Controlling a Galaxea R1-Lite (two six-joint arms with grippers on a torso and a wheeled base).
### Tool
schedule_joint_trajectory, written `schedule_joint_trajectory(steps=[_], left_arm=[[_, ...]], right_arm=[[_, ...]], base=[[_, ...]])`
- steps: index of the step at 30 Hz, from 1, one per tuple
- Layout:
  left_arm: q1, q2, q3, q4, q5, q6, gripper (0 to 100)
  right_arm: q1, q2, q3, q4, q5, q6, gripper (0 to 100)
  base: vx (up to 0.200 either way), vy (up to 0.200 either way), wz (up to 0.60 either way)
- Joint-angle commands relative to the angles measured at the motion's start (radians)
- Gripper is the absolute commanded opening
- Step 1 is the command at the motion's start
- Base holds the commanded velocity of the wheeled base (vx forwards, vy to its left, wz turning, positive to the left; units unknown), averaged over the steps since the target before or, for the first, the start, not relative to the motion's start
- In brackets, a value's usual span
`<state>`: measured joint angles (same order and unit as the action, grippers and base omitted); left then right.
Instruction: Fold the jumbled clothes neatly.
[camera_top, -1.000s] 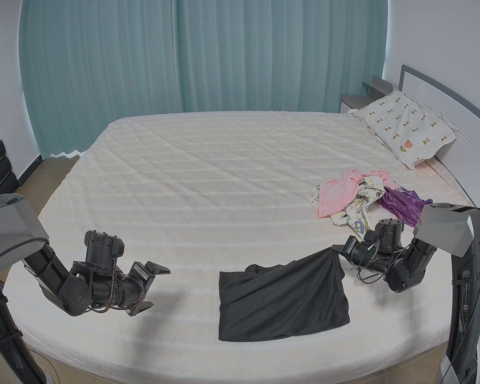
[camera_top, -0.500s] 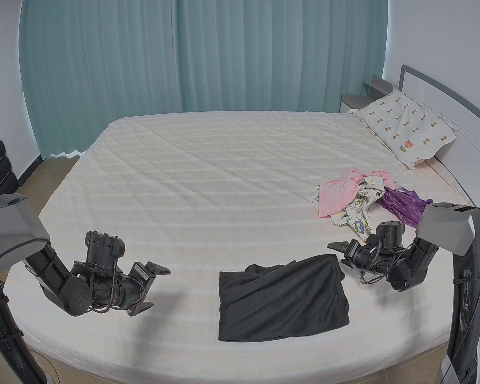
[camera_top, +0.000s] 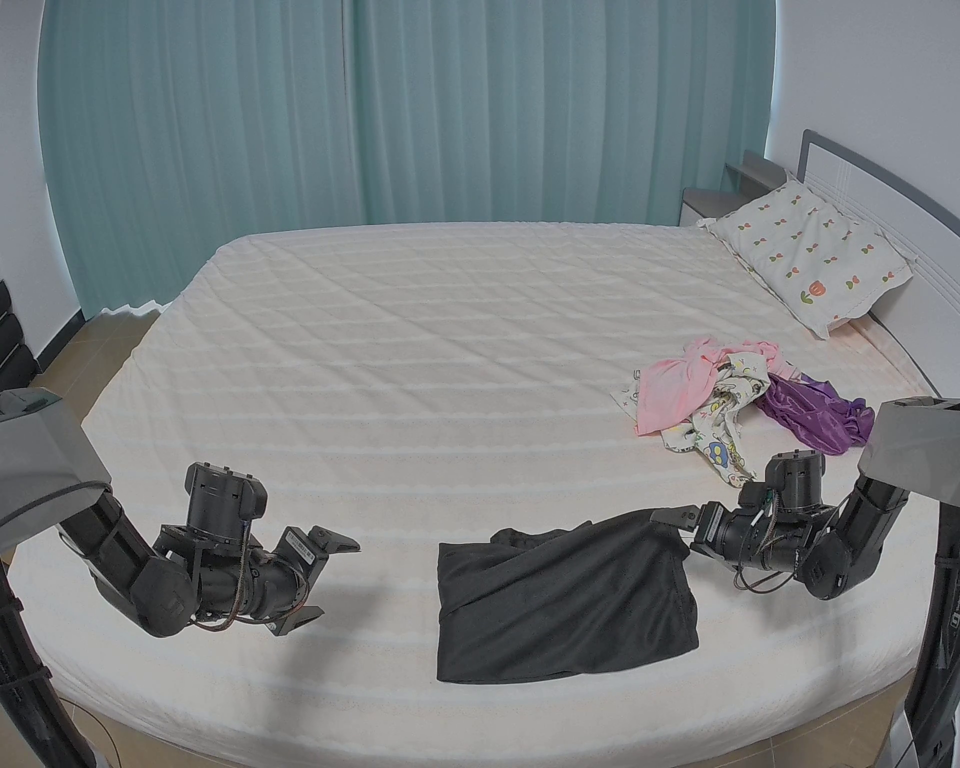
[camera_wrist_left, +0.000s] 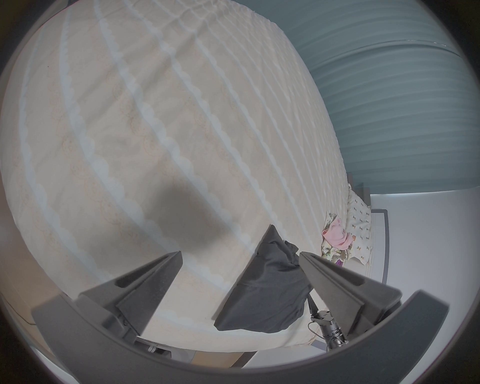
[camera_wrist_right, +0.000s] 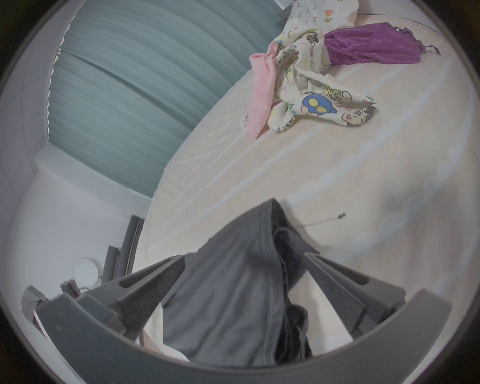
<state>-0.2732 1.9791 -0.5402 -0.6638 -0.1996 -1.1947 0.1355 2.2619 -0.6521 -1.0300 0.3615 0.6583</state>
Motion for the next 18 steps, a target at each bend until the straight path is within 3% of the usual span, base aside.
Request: schedule_joint_trajectory(steps=[1,3,4,8,12,18], left_arm=[[-0.034,0.003,0.002,0.001,0.000,-0.002,100],[-0.040,0.004,0.003,0.001,0.000,-0.002,100],[-0.047,0.006,0.008,0.000,0.002,0.000,100],[-0.052,0.013,0.009,0.000,0.003,0.000,100],[-0.052,0.030,0.002,0.000,0.009,0.003,100],[-0.052,0.033,0.002,0.000,0.011,0.003,100]], right_arm=[[0.022,-0.053,0.115,0.013,0.001,-0.082,100],[0.024,-0.053,0.140,0.008,0.004,-0.105,100],[0.026,-0.047,0.201,-0.004,0.004,-0.161,100],[0.022,-0.035,0.255,-0.041,0.016,-0.235,100],[0.030,-0.022,0.275,-0.079,0.050,-0.255,100],[0.042,0.051,0.256,-0.151,0.048,-0.256,100]], base=[[-0.200,0.000,0.00],[-0.200,0.000,0.00],[0.000,0.000,0.00],[0.000,0.000,0.00],[0.000,0.000,0.00],[0.000,0.000,0.00]])
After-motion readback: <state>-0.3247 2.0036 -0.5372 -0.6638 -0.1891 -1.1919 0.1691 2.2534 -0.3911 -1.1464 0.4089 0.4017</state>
